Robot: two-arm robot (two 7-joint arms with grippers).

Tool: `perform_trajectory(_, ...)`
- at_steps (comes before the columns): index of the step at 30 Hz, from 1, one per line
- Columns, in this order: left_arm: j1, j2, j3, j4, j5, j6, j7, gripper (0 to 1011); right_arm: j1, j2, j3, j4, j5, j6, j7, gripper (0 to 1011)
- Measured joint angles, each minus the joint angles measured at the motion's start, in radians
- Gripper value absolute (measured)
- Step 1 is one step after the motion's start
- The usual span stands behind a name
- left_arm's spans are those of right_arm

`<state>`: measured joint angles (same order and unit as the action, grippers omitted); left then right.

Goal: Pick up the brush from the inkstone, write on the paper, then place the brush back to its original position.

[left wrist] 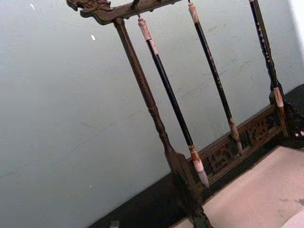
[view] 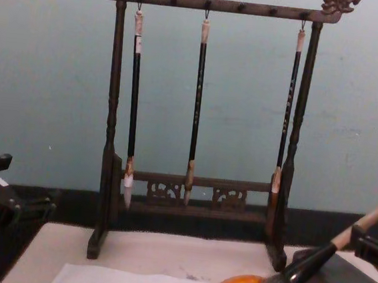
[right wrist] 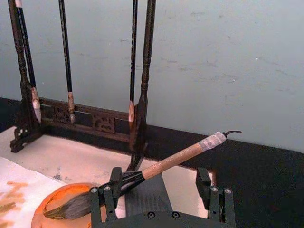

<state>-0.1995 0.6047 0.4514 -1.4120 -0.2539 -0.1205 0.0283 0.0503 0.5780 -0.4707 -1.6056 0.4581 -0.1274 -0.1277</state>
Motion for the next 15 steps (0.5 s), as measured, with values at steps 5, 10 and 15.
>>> perform_trajectory(5,0.000,0.000,0.000,0.000,0.000,0.000,0.000,1010,0.000,0.000,0.000,0.000,0.000,0.000,0.000,1000)
perform_trajectory(10,0.000,0.000,0.000,0.000,0.000,0.000,0.000,1009,0.000,0.000,0.000,0.000,0.000,0.000,0.000,1000)
perform_trajectory(15,0.000,0.000,0.000,0.000,0.000,0.000,0.000,1010,0.000,0.000,0.000,0.000,0.000,0.000,0.000,1000)
